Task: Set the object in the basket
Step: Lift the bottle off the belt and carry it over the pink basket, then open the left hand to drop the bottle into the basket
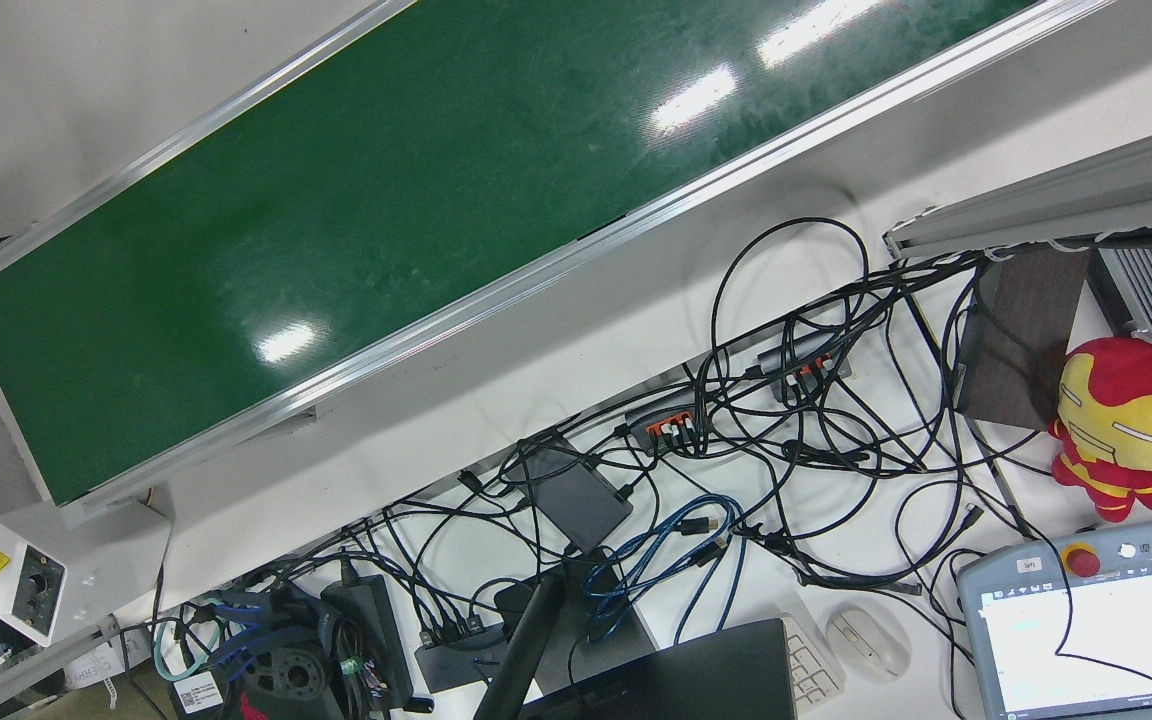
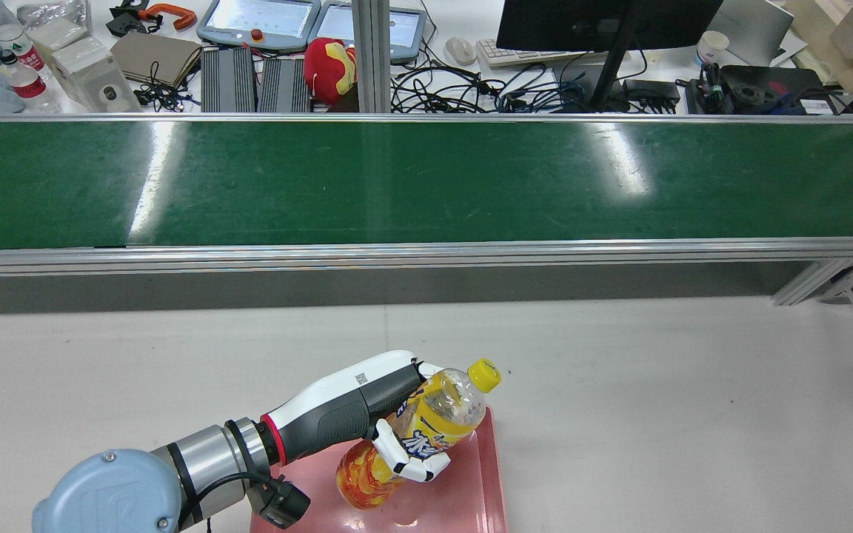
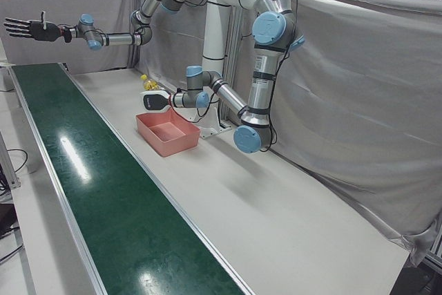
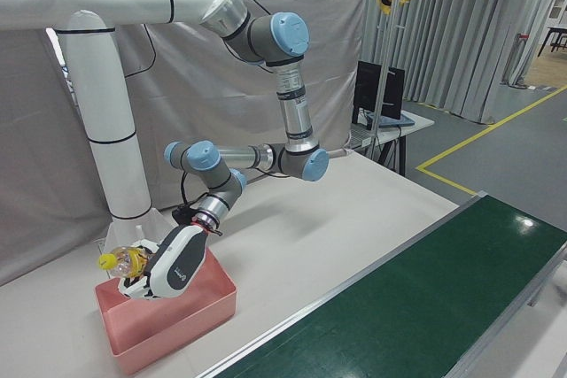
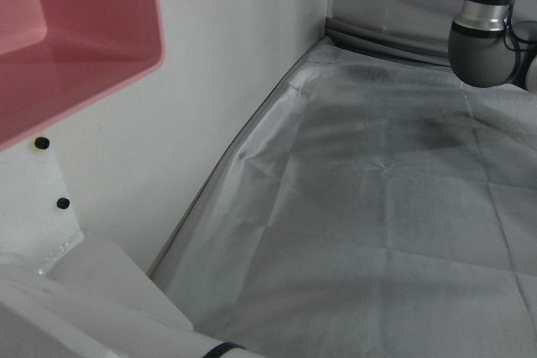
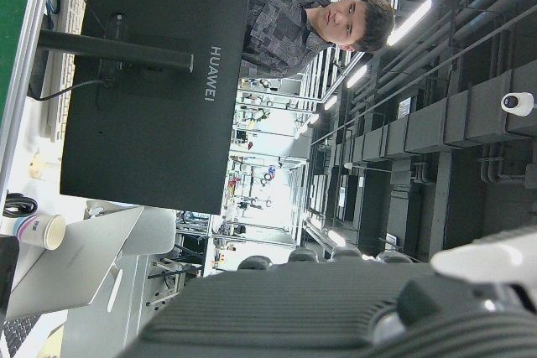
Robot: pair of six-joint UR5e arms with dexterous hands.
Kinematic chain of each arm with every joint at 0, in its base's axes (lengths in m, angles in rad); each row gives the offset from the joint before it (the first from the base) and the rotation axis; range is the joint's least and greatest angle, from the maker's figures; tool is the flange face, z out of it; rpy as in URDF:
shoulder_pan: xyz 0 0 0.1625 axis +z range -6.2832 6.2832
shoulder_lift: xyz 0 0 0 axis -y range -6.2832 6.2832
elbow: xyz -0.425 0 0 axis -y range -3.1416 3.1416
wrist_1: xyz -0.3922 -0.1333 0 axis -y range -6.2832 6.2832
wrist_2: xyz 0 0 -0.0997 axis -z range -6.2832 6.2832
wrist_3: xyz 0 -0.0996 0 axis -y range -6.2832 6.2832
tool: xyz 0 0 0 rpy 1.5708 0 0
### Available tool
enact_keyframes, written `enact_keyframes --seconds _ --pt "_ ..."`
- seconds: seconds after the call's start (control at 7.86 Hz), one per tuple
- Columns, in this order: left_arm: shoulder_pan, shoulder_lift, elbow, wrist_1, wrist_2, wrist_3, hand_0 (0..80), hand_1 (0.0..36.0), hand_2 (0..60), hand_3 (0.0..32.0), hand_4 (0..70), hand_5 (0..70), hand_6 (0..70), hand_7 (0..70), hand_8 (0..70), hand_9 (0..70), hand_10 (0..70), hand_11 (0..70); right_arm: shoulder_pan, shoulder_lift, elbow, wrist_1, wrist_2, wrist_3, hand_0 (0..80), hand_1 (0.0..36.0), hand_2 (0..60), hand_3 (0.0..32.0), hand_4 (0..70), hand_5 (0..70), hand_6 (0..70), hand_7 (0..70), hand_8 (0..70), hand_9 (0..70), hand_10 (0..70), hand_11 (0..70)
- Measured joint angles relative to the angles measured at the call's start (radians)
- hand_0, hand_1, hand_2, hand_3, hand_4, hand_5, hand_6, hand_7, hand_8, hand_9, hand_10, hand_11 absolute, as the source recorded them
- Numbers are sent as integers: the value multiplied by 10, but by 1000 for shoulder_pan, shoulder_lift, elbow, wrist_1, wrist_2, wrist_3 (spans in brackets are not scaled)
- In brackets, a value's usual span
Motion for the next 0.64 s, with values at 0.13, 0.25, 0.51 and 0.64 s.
enact_keyframes --seconds 0.13,0.25,0.51,0.64 --pt "4 1 4 12 -2 13 482 54 0 0 136 436 120 216 213 293 231 343 0 0 0 0 0 0 0 0 0 0 0 0 0 0 0 0 0 0" --pt "3 2 5 23 -2 22 471 15 0 0 59 376 66 143 147 205 191 283 0 0 0 0 0 0 0 0 0 0 0 0 0 0 0 0 0 0" --pt "-5 6 3 46 -1 28 418 0 0 0 11 212 0 14 84 109 121 178 0 0 0 0 0 0 0 0 0 0 0 0 0 0 0 0 0 0" --pt "-9 11 2 49 -1 29 353 0 0 0 7 152 0 0 63 82 86 125 0 0 -1 0 0 0 0 0 0 0 0 0 0 0 0 0 0 0"
